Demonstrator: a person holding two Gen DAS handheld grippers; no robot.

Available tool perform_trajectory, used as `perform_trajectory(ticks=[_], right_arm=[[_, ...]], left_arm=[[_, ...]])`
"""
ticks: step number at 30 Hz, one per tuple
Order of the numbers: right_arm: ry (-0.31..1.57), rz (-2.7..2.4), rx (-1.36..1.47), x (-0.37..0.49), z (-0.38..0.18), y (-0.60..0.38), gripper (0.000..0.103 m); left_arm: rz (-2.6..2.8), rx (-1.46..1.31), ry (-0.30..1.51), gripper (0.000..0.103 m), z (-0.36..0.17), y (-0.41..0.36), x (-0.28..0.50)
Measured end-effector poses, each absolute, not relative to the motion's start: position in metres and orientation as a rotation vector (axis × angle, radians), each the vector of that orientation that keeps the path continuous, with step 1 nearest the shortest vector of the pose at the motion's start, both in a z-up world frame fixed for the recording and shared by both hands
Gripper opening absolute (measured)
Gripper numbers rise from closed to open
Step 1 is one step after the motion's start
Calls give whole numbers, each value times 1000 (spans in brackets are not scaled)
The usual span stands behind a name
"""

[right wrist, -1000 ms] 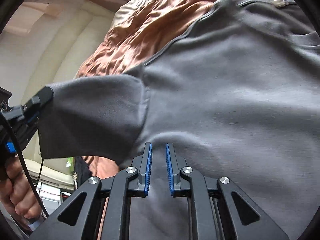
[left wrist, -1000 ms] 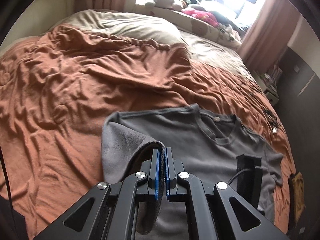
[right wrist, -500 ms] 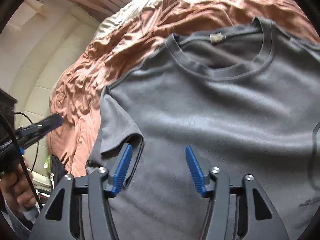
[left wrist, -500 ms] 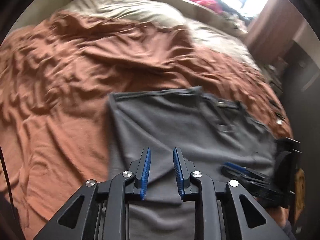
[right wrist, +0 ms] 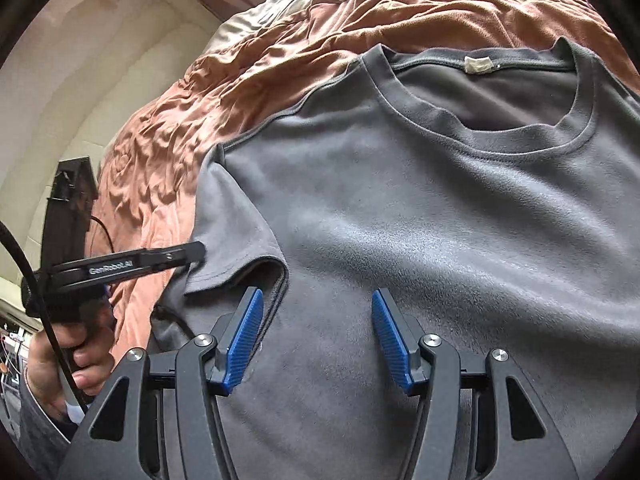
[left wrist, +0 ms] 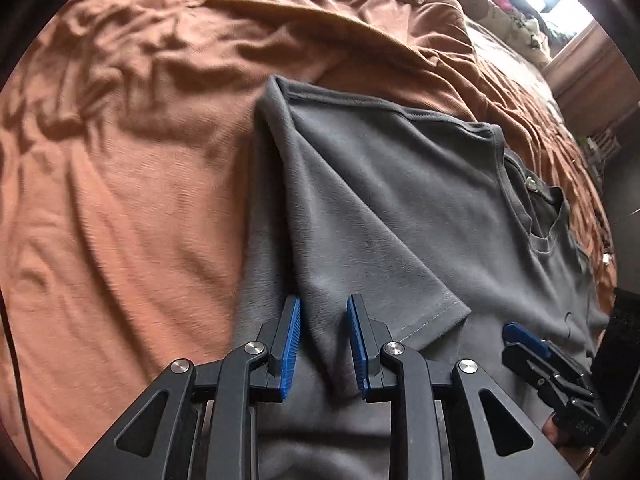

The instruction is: Fold small clothes

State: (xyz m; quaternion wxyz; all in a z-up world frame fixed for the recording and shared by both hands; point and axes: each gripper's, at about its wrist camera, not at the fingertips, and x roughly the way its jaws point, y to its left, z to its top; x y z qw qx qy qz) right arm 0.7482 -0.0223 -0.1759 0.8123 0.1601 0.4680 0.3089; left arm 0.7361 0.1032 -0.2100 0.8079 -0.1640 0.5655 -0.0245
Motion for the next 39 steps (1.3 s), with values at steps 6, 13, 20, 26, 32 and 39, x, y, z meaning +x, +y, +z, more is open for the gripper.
perform_trajectory(ticks=[6, 13, 20, 26, 32, 39], right_arm=[[996, 666, 355, 745, -175, -28, 55], [970, 673, 400, 745, -169, -41, 55], [965, 673, 403, 747, -173, -47, 55], [973, 668, 425, 750, -178, -50, 55], [969, 678, 417, 754, -175, -40, 55], [985, 669, 399, 767, -179, -21, 55]], left_arm=[[-85, -370, 1157, 1, -198, 88, 751], [-116, -336, 1086, 1, -163, 68, 776], [-176, -354, 1058, 2, -159, 54, 800], [-257, -374, 982, 47, -144, 49, 791], [-219, -368, 963, 49, -139, 72, 781], [-102, -289, 1026, 49, -163, 105, 756]])
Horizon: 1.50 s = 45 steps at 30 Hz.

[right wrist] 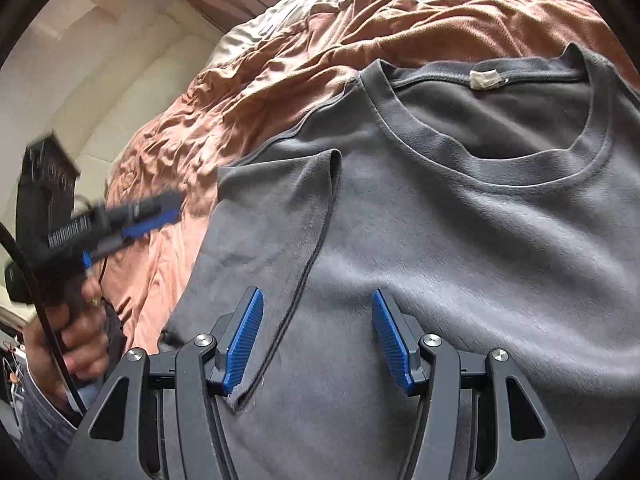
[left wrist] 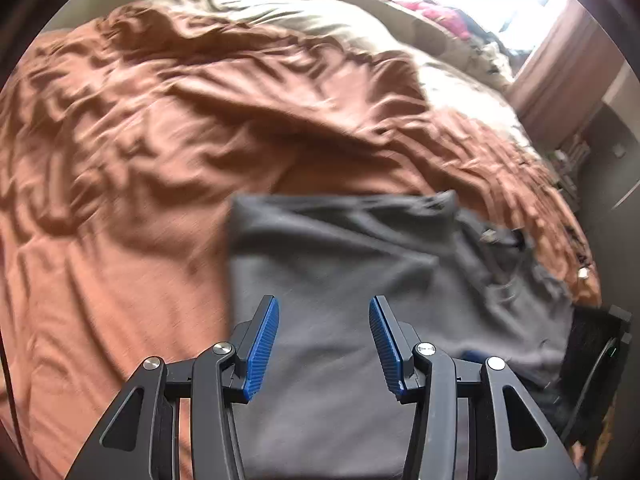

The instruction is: Fold small clothes

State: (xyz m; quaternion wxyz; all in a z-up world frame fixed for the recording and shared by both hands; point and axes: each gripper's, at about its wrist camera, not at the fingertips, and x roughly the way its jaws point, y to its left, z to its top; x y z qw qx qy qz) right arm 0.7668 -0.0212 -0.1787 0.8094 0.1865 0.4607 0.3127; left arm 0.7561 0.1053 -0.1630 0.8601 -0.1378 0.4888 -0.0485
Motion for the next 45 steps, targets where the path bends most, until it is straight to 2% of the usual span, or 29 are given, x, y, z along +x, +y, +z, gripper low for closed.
perform_trajectory(ticks=[8, 16, 18, 20, 22, 25, 27, 34, 36, 39, 45], right_arm=[[995, 669, 405, 788, -184, -3, 54], [980, 650, 379, 798, -189, 19, 42], [982, 643, 385, 802, -190, 22, 35], [992, 632, 374, 806, -190, 25, 20], [1002, 633, 368, 808, -189, 26, 10], [1004, 633, 375, 807, -187, 23, 3], [1008, 624, 375, 805, -188, 21, 2], [1017, 604, 384, 798, -184, 17, 0], [1011, 608, 392, 795, -183, 15, 0], [1003, 611, 401, 791, -182, 11, 0], [1004, 617, 382, 783, -185, 7, 0]], left_arm=[[-55, -298, 1098, 49, -196, 143, 710], [-106, -313, 1125, 49, -209, 155, 677], [-131, -296, 1126, 49, -208, 154, 669], [-142, -239, 1121, 49, -206, 150, 659], [-146, -154, 1120, 48, -206, 143, 652], [-152, -61, 1133, 39, -212, 135, 643], [-137, -2, 1130, 30, -216, 130, 641], [-102, 47, 1062, 21, -215, 129, 649], [-121, 53, 1065, 8, -217, 129, 648], [-127, 50, 1069, 4, -220, 131, 645], [-120, 21, 1093, 4, -220, 138, 641]])
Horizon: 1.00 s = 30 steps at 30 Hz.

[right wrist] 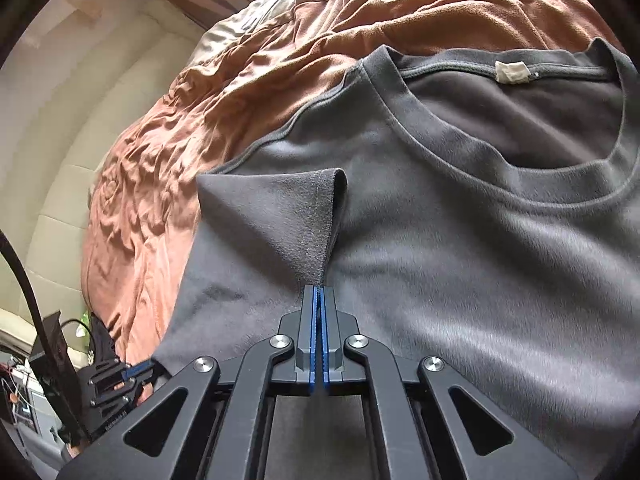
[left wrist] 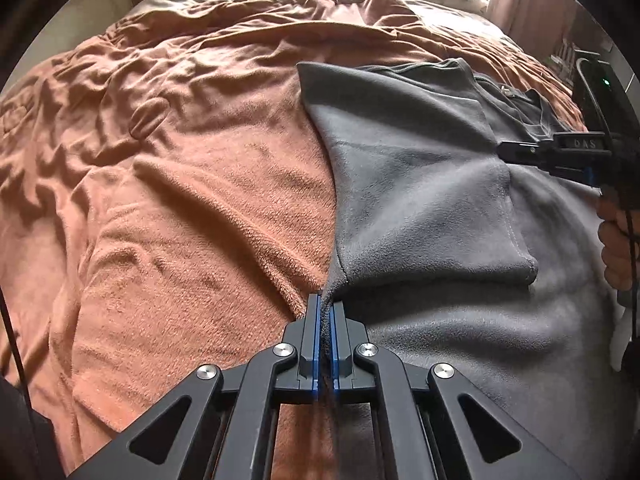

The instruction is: Fold small clothes

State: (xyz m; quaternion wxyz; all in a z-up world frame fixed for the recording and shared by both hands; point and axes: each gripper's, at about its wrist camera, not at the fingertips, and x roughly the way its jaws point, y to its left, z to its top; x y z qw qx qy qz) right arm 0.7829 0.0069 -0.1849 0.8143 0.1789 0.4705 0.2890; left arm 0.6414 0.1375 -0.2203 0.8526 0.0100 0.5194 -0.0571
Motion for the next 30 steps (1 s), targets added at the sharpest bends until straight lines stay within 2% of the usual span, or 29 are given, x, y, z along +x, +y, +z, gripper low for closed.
perform_trajectory(ticks=[3, 9, 14, 18, 21, 24, 26, 29, 30], right_arm=[[958, 599, 273, 780, -174, 8, 0], [955, 612, 269, 783, -158, 5, 0], [988, 629, 261, 800, -168, 12, 2], [996, 639, 278, 812, -181, 13, 2], [997, 662, 324, 818, -189, 11, 6], [985, 687, 351, 818, -189, 9, 19], [967, 695, 351, 816, -187, 8, 38], [923, 673, 382, 812, -181, 0, 55], [910, 666, 401, 810, -181, -3, 58]], left_arm=[[-141, -10, 1107, 4, -217, 140, 641], [-176, -80, 1039, 4, -184, 141, 629], [-167, -125, 1041, 4, -181, 137, 641], [-166, -144, 1033, 17, -185, 134, 651], [-146, -148, 1059, 19, -199, 133, 660], [-126, -156, 1075, 19, -211, 134, 662], [-125, -159, 1087, 19, -217, 136, 663], [-123, -150, 1093, 19, -219, 137, 662], [-117, -147, 1096, 19, -218, 139, 662]])
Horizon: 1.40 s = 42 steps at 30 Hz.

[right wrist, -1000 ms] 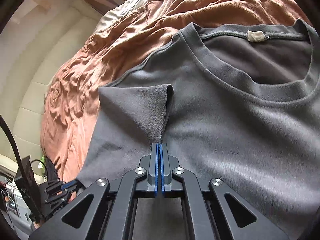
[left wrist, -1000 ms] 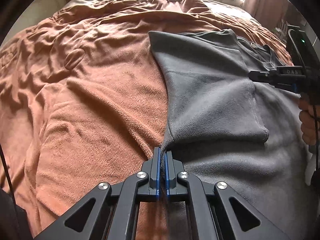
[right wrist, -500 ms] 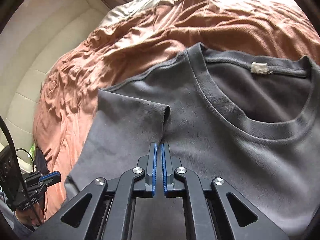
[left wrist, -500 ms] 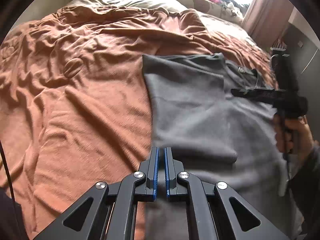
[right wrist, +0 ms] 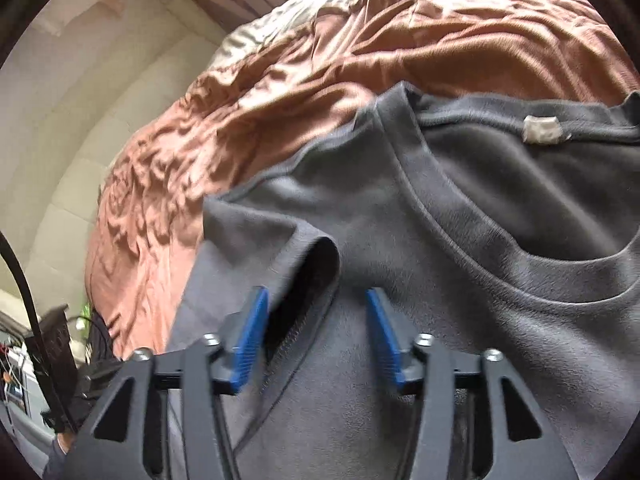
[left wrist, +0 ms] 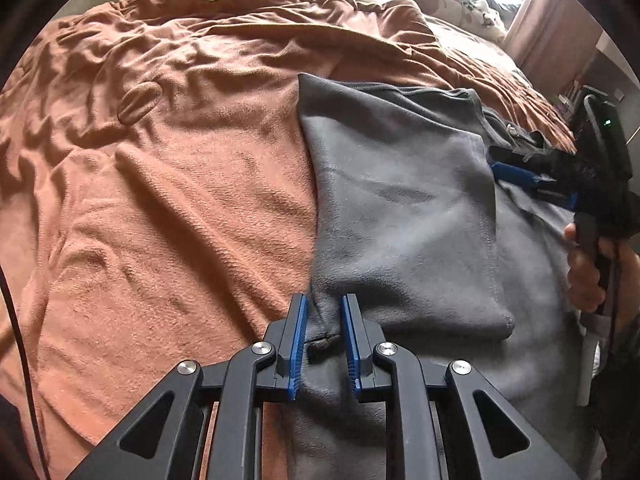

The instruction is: Fold small clothes

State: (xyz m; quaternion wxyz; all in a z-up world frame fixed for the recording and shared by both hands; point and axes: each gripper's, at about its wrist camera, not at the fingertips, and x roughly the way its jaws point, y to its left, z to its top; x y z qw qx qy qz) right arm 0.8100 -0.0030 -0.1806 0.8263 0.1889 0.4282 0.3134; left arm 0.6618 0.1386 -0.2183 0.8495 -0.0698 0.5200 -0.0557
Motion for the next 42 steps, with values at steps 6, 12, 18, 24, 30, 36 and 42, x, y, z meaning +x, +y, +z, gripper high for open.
perform_trajectory(ticks=[6, 12, 18, 24, 30, 36, 42], right_arm=[[930, 668, 449, 821, -189, 1, 60], [926, 663, 389, 829, -188, 19, 40], [901, 613, 324, 823, -180, 19, 0], [928, 581, 243, 814, -183, 25, 0], [919, 585, 237, 802, -169, 22, 2], [927, 654, 226, 782, -166, 8, 2], [942, 690, 182, 771, -171, -14, 3]], left_arm=[[-118, -157, 1108, 19, -223, 142, 660], [-114, -135, 1108, 16, -224, 140, 660], [-117, -122, 1113, 13, -223, 139, 659], [-114, -110, 1125, 13, -222, 138, 660], [-126, -128, 1060, 13, -196, 136, 653], [-154, -79, 1016, 13, -185, 116, 653], [-190, -50, 1063, 13, -204, 84, 673]])
